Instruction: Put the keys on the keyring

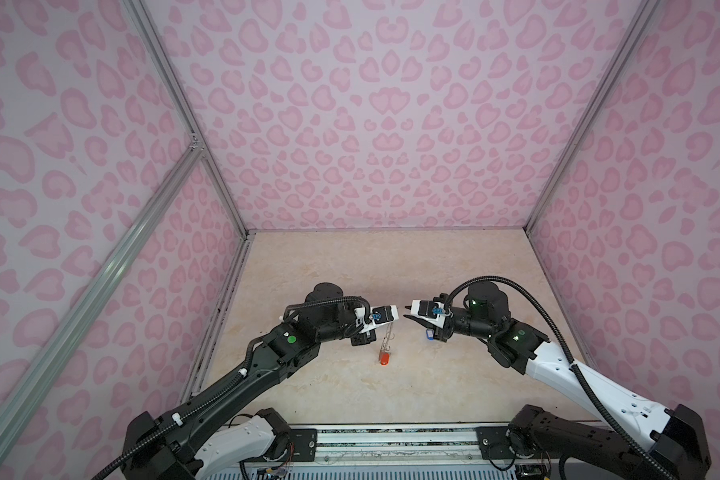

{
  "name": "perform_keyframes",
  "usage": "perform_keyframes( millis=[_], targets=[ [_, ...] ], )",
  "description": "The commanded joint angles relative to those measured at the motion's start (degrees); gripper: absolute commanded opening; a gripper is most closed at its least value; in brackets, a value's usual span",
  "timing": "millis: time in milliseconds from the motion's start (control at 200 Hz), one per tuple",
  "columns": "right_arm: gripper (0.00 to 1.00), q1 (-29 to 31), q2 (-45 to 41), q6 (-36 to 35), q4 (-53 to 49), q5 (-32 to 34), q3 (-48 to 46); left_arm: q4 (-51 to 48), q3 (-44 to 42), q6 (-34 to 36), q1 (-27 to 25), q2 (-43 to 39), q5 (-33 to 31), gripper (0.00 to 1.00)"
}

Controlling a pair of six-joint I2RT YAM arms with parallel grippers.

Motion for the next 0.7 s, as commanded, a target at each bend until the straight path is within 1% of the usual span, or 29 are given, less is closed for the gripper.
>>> perform_keyframes(
  millis=[0,155,260,475,525,695],
  targets=[
    [0.22,0.9,1.2,1.1,-0.6,-1.7,1.2,2.3,0.7,-0.8,0.0,-0.1,1.5,0.03],
    [0.22,1.1,2.0,1.6,-0.4,-2.3,0.9,4.6,0.1,-2.3,0.1,-0.3,2.5,0.03],
    [0.22,1.0,2.0,2.0,-0.3,-2.5,0.7,7.1,-1.1,-3.8,0.6,-0.6,4.7,0.03],
    [0.23,0.9,1.7,3.6,0.5,-2.9,0.5,16.6,-4.5,-9.6,2.3,-1.3,9.6,0.03],
    [0.22,0.9,1.6,3.8,0.6,-3.1,0.6,17.5,-4.9,-10.5,2.5,-1.2,10.2,0.03],
    [0.21,0.7,0.9,3.8,-0.2,-3.3,1.7,19.4,-5.2,-10.9,2.8,-1.0,11.0,0.03]
  ],
)
